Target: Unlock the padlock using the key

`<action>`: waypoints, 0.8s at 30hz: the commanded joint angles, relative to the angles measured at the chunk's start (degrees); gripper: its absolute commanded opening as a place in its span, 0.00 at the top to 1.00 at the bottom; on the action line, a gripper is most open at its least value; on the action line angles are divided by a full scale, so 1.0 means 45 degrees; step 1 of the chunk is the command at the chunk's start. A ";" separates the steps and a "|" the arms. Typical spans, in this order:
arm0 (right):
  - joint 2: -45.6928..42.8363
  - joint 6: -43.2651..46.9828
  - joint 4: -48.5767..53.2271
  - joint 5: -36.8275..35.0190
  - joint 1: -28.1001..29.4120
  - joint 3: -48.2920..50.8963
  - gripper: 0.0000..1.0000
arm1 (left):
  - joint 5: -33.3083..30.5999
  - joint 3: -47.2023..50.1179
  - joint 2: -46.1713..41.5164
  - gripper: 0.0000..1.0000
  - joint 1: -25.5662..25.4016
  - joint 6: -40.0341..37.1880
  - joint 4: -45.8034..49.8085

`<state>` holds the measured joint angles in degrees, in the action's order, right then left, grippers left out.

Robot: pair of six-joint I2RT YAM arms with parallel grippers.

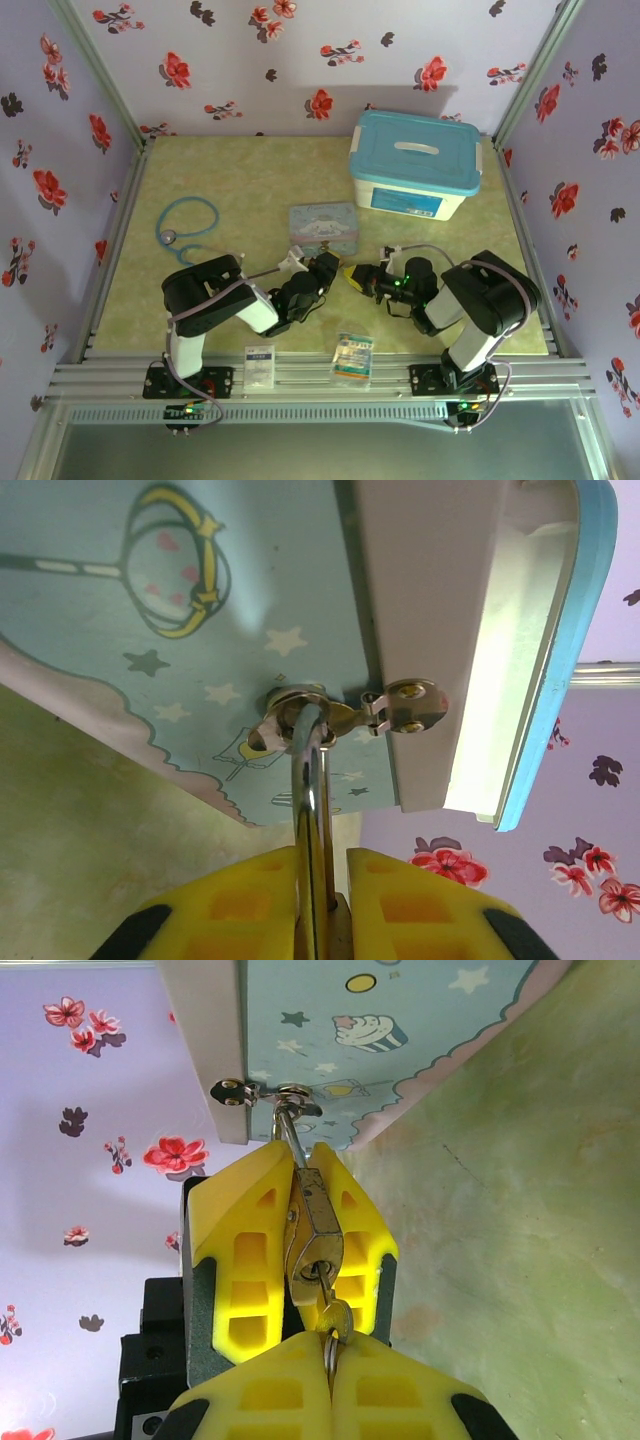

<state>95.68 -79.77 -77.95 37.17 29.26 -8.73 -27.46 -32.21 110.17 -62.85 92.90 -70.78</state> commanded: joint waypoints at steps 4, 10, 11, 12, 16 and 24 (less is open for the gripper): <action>-0.0168 -0.0306 -0.0314 -0.1402 0.0926 -0.0595 1.00 | 0.0110 -0.0239 -0.0284 1.00 -0.0428 -0.0137 -0.0930; -0.0521 -0.0210 -0.0324 -0.2220 0.1287 -0.0380 1.00 | 0.0107 -0.0294 -0.0145 1.00 -0.0418 -0.0095 -0.0911; -0.0491 -0.0163 -0.0314 -0.2160 0.1274 -0.0436 1.00 | 0.0157 -0.0314 -0.0095 1.00 -0.0444 -0.0027 -0.0930; -0.0366 -0.0111 -0.0313 -0.2014 0.1235 -0.0575 1.00 | 0.0205 -0.0323 -0.0069 1.00 -0.0450 0.0018 -0.0930; -0.0204 0.0230 -0.0304 -0.1375 0.1233 -0.1138 1.00 | 0.0282 -0.0249 -0.0108 1.00 -0.0545 -0.0010 -0.0911; -0.1872 0.2109 0.2819 -0.0795 0.1440 -0.1540 1.00 | 0.0292 -0.0003 0.0038 1.00 -0.0563 0.0203 -0.0891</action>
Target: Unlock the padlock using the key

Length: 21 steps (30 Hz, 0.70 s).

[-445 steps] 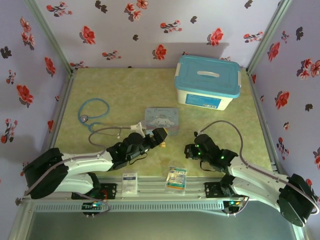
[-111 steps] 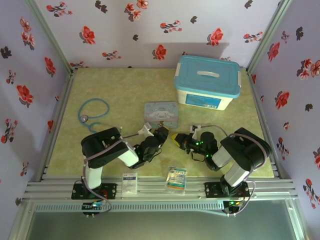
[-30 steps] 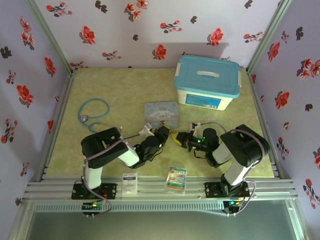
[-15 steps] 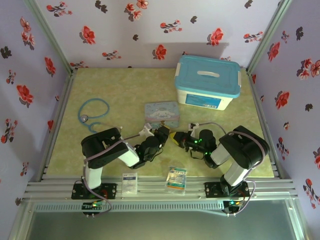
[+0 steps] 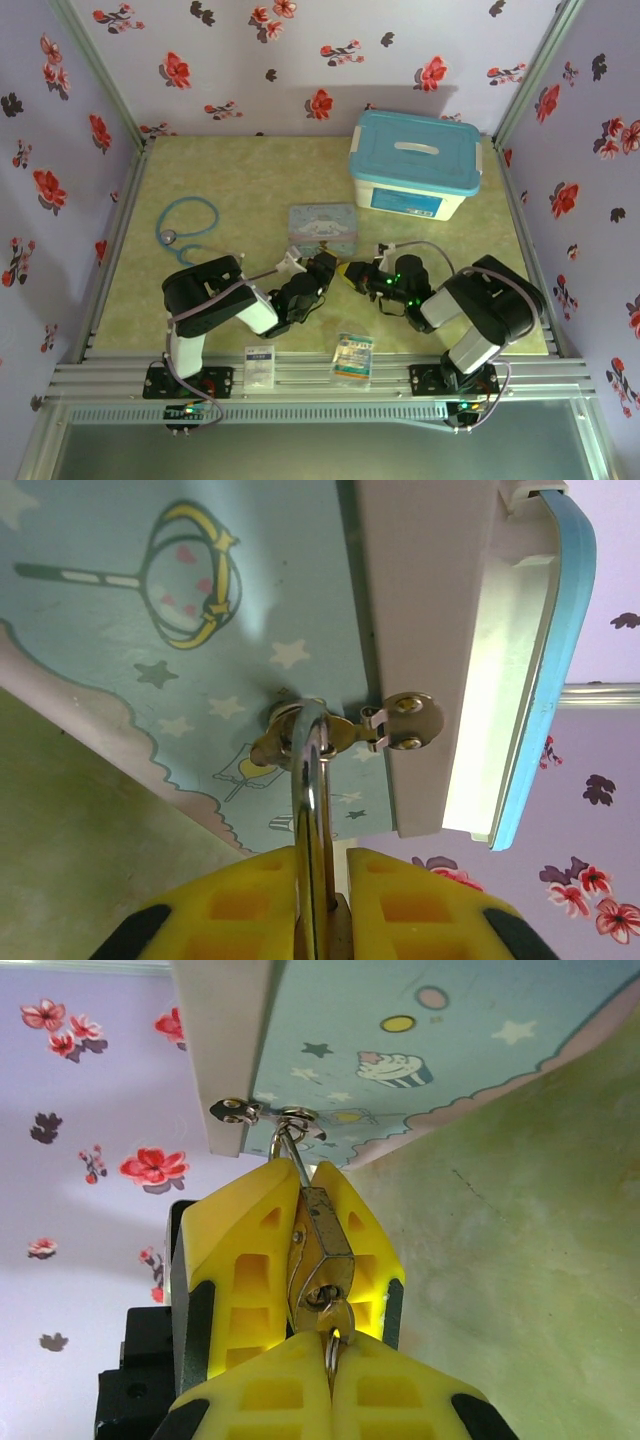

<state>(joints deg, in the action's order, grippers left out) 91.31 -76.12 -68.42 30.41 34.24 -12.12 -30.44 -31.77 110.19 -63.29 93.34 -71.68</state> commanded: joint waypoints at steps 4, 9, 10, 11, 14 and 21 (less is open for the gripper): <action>-0.1740 0.0355 0.0993 0.0187 0.0068 -0.0548 1.00 | 0.0965 -0.0079 0.0110 1.00 -0.0485 0.0231 -0.0712; -0.0792 -0.2633 -0.1226 0.0167 -0.0367 -0.0298 1.00 | 0.0985 -0.0096 0.0044 1.00 -0.0503 0.0444 -0.0751; -0.0460 -0.3071 -0.1709 0.0048 -0.0372 -0.0240 1.00 | 0.1016 -0.0098 0.0005 1.00 -0.0505 0.0468 -0.0769; -0.0062 -0.3522 -0.2391 -0.0054 -0.0363 -0.0166 1.00 | 0.1031 -0.0122 -0.0054 1.00 -0.0506 0.0450 -0.0770; 0.0235 -0.3314 -0.2388 -0.0184 -0.0181 -0.0267 1.00 | 0.1090 -0.0157 -0.0102 1.00 -0.0538 0.0410 -0.0768; -0.1311 -0.0807 0.1059 -0.0336 -0.0128 -0.0440 0.89 | 0.1114 -0.0186 0.0102 1.00 -0.0579 0.0558 -0.0762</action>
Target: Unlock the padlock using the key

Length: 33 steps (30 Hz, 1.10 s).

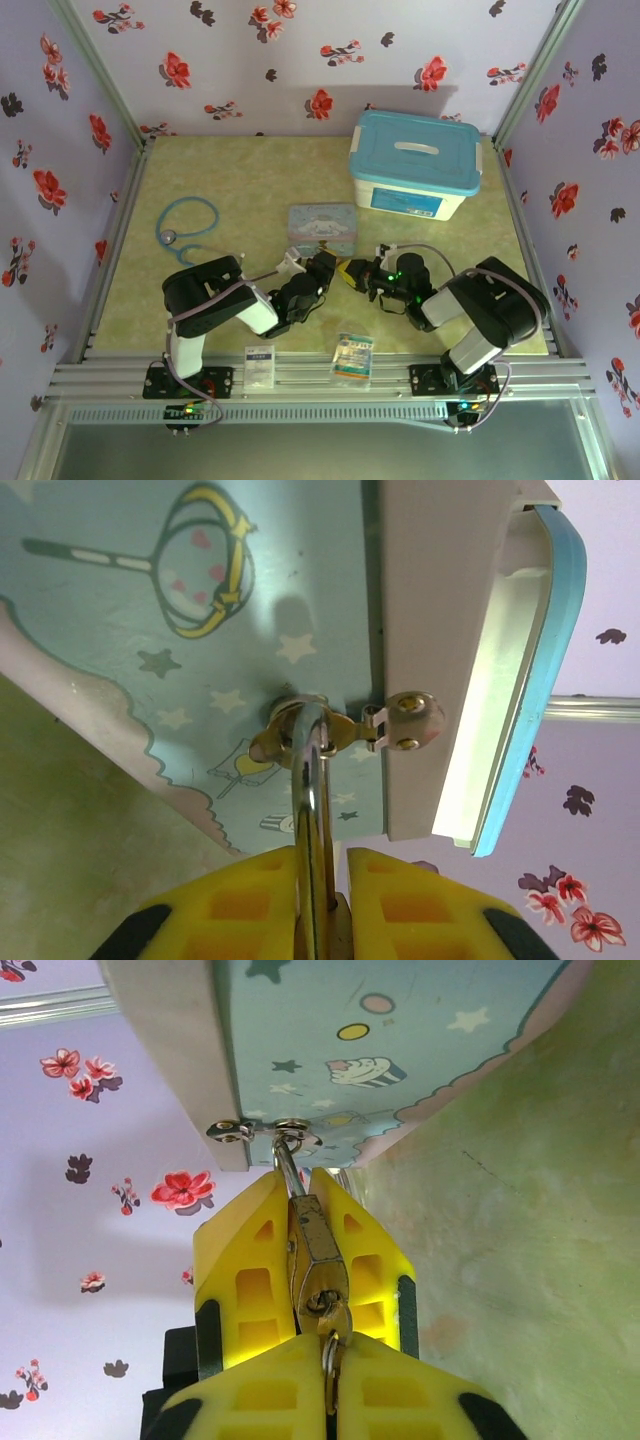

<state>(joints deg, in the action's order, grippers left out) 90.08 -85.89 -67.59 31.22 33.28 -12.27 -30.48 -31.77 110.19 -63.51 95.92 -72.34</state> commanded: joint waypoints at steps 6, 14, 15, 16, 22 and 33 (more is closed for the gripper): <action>-0.4566 0.4165 0.7900 -0.1535 -0.0102 -0.0712 0.76 | 0.0738 0.0042 -0.0056 1.00 -0.0514 -0.0364 -0.0566; -0.6638 0.5406 1.1332 -0.1978 -0.0246 -0.0848 0.72 | 0.0723 -0.0147 0.0130 1.00 -0.0459 -0.0462 -0.0547; -0.6434 0.5438 1.1264 -0.1830 -0.0244 -0.0820 0.73 | 0.0738 -0.0150 0.0151 1.00 -0.0463 -0.0490 -0.0547; -0.6315 0.5703 1.1303 -0.1713 -0.0214 -0.0878 0.75 | 0.0738 -0.0148 0.0153 1.00 -0.0458 -0.0533 -0.0547; -0.7116 1.0536 1.6797 -0.5228 0.1433 -0.3003 0.64 | 0.0714 -0.0015 0.0151 1.00 -0.0453 -0.0416 -0.0547; -0.7097 1.5376 1.8503 -0.7349 0.2425 -0.4171 0.62 | 0.0892 0.0195 0.0004 1.00 -0.0454 -0.0289 -0.0342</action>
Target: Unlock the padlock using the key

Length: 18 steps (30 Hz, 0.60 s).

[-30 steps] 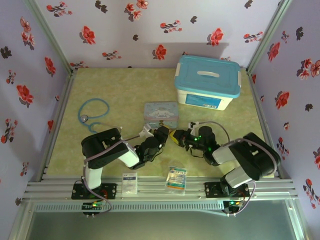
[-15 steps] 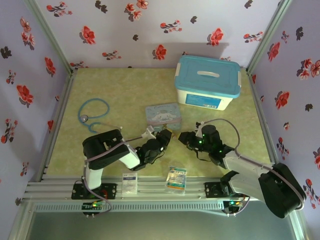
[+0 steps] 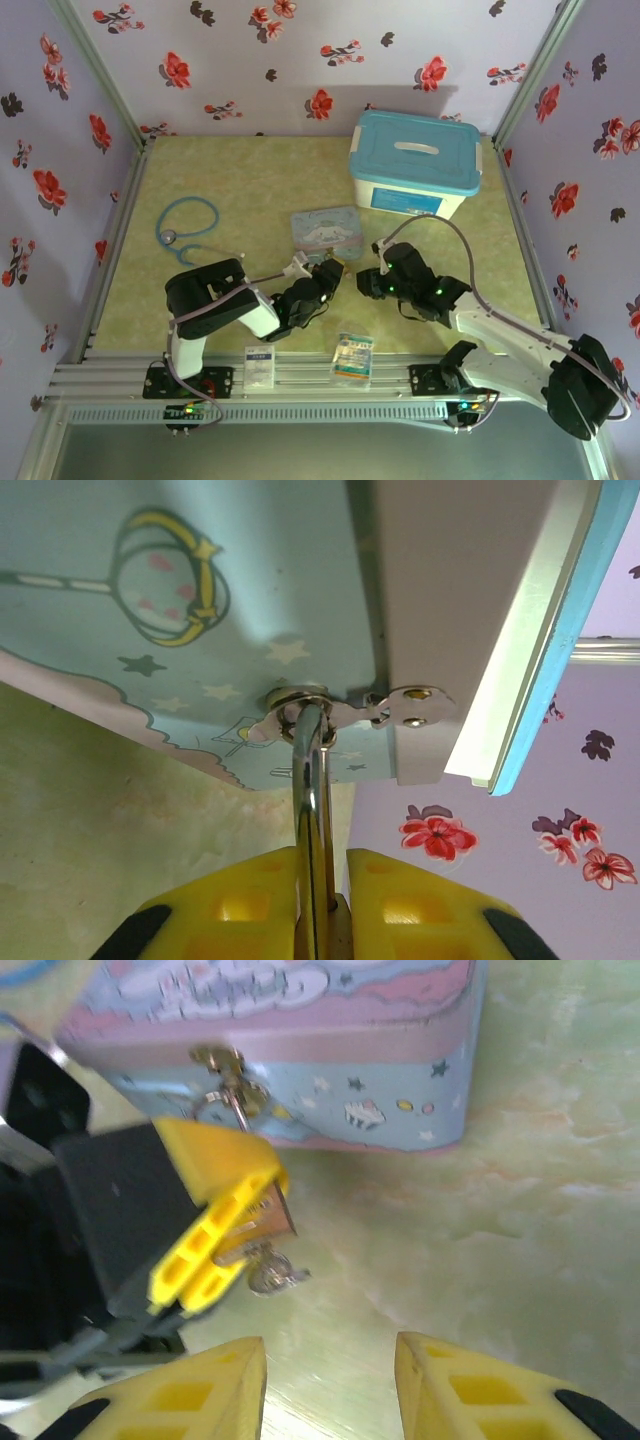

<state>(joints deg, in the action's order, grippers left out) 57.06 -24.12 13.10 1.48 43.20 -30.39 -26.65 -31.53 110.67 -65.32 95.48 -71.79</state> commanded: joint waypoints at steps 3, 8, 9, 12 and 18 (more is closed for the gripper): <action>0.0647 0.2509 0.0052 -0.2041 0.1249 -0.0067 0.60 | 0.0095 0.0198 -0.0184 1.00 -0.0055 -0.0155 -0.0424; 0.1263 0.3812 -0.1068 -0.3232 0.2340 0.0009 0.59 | 0.0123 0.0250 -0.0240 1.00 -0.0050 -0.0114 -0.0395; 0.1379 0.3944 -0.1165 -0.3324 0.2422 -0.0023 0.59 | 0.0126 0.0280 -0.0266 1.00 -0.0056 -0.0172 -0.0391; 0.1699 0.4745 -0.1805 -0.3463 0.2764 0.0106 0.60 | 0.0113 0.0323 -0.0366 1.00 -0.0062 -0.0320 -0.0356; 0.1707 0.6492 -0.2592 -0.4507 0.3925 0.0238 0.60 | 0.0081 0.0488 -0.0716 1.00 -0.0054 -0.0574 -0.0300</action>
<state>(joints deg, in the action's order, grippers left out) 65.36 -1.13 5.69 -14.57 59.11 -30.17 -25.43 -29.76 110.24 -65.32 95.29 -70.96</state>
